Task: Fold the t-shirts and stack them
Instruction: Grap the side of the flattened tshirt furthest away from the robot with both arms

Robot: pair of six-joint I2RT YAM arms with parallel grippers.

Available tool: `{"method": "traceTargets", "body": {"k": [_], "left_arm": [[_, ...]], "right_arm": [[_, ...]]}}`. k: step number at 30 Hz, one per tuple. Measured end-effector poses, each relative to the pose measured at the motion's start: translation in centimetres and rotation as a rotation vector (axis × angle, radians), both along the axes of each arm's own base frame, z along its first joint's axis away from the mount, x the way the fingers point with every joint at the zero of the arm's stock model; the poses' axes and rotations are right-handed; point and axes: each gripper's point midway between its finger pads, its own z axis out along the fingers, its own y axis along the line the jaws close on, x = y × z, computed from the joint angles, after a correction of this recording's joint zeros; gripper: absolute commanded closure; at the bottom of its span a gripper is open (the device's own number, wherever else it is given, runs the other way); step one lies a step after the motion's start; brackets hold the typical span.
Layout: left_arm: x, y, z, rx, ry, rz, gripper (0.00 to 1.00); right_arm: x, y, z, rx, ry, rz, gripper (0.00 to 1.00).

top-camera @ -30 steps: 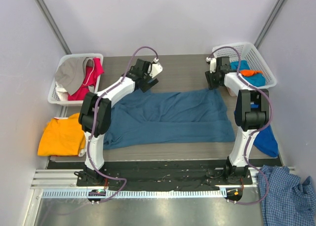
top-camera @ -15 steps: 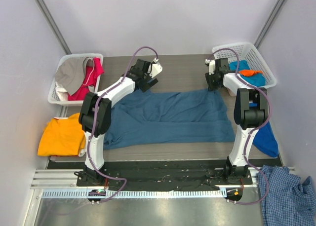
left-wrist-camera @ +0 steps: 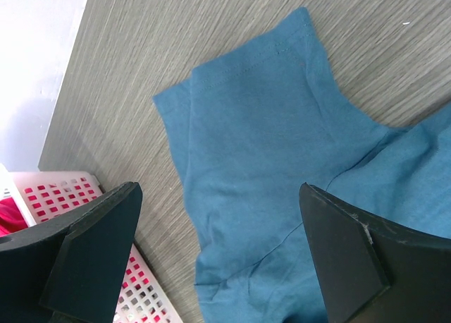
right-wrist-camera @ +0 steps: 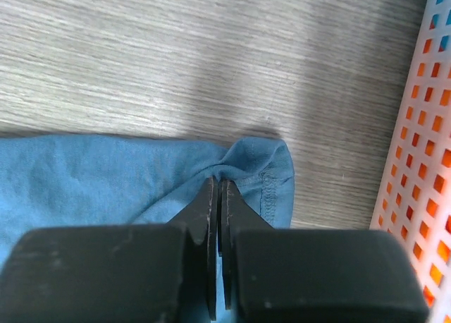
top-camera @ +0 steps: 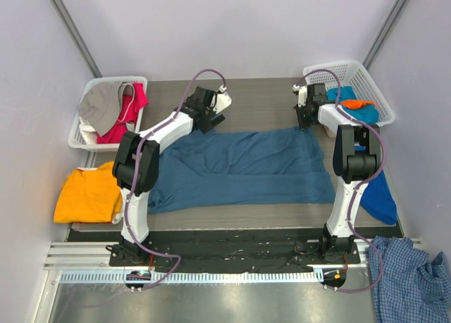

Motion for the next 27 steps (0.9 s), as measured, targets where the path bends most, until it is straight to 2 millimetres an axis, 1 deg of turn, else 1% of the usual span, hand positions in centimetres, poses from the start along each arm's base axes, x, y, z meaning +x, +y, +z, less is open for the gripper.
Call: {"method": "traceTargets", "body": {"k": [7, 15, 19, 24, 27], "left_arm": [[0.0, 0.2, -0.1, 0.004, -0.002, 0.006, 0.00], [0.2, 0.5, -0.2, 0.018, -0.014, 0.024, 0.00], [0.4, 0.6, -1.0, 0.029, -0.009, 0.032, 0.01], [0.7, 0.7, -2.4, 0.052, 0.006, 0.035, 0.00], [1.7, 0.3, -2.9, 0.055, 0.004, 0.032, 0.00]], "right_arm": [[0.7, 0.0, 0.9, -0.001, -0.023, -0.001, 0.99], [2.4, -0.3, 3.4, -0.017, -0.078, -0.003, 0.99], [2.9, -0.6, 4.4, -0.034, -0.097, -0.004, 0.99], [3.1, -0.9, 4.6, -0.053, -0.102, -0.008, 0.99], [3.1, -1.0, 4.6, -0.058, -0.102, -0.008, 0.99]]}}
